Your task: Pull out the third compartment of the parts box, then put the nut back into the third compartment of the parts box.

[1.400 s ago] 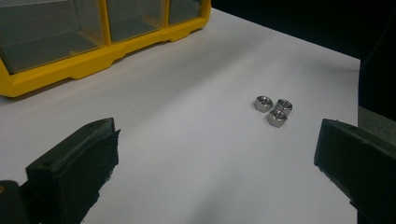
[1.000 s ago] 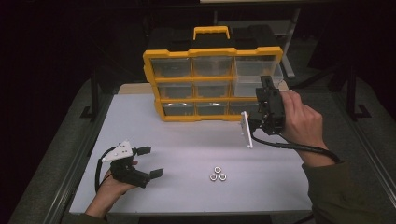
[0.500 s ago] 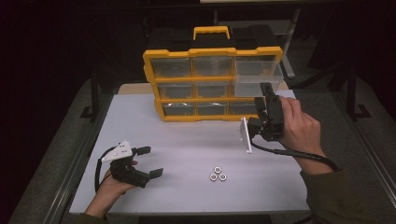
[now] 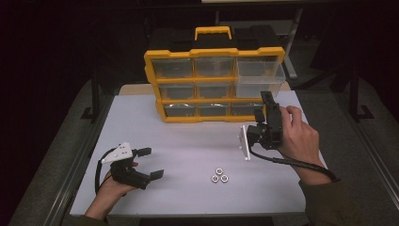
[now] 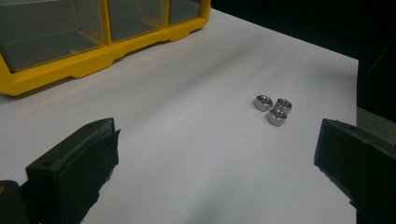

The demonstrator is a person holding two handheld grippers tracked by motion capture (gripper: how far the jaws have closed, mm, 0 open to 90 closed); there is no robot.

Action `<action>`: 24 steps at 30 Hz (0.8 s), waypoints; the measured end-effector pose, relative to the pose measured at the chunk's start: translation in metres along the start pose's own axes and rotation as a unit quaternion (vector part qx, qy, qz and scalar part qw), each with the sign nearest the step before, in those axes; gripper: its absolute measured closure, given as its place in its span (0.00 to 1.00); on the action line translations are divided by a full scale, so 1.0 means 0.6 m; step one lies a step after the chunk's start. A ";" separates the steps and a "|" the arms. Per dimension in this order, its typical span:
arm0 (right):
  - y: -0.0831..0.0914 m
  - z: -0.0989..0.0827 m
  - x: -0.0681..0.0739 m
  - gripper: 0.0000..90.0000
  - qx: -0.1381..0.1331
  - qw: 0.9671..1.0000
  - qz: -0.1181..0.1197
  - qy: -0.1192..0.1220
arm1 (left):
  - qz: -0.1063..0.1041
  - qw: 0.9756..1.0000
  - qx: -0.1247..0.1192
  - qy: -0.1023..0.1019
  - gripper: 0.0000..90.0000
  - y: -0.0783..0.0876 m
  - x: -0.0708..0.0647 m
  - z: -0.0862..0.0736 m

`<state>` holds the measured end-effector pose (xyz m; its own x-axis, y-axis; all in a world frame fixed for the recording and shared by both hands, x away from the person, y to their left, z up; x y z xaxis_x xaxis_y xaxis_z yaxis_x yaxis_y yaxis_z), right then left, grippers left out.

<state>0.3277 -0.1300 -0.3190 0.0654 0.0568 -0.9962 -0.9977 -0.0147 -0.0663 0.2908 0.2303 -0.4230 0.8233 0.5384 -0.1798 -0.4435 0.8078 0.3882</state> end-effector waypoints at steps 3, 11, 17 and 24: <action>0.002 -0.001 0.008 0.20 0.000 1.000 0.005 -0.004 | 0.001 1.000 0.004 -0.001 0.00 0.001 0.000 0.000; 0.009 -0.005 0.036 0.20 0.001 1.000 0.023 -0.001 | 0.002 1.000 0.006 -0.006 0.00 0.000 0.001 -0.001; 0.012 -0.007 0.056 0.20 0.005 0.999 0.033 -0.001 | 0.002 1.000 0.006 -0.003 0.00 0.001 -0.001 -0.001; 0.019 -0.008 0.074 0.19 0.003 0.999 0.038 0.004 | 0.002 1.000 0.004 -0.004 0.00 0.001 -0.001 0.000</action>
<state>0.3192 -0.1322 -0.3645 -0.0097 0.0481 -0.9988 -0.9999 -0.0135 0.0091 0.2899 0.2304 -0.4227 0.8244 0.5396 -0.1710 -0.4438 0.8037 0.3963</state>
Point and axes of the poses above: each handheld gripper's, and its own axes: y roughly backward along the jaws, z roughly out of its top, x roughly to its left, the point moved 4 cm from there along -y, roughly forward along the jaws
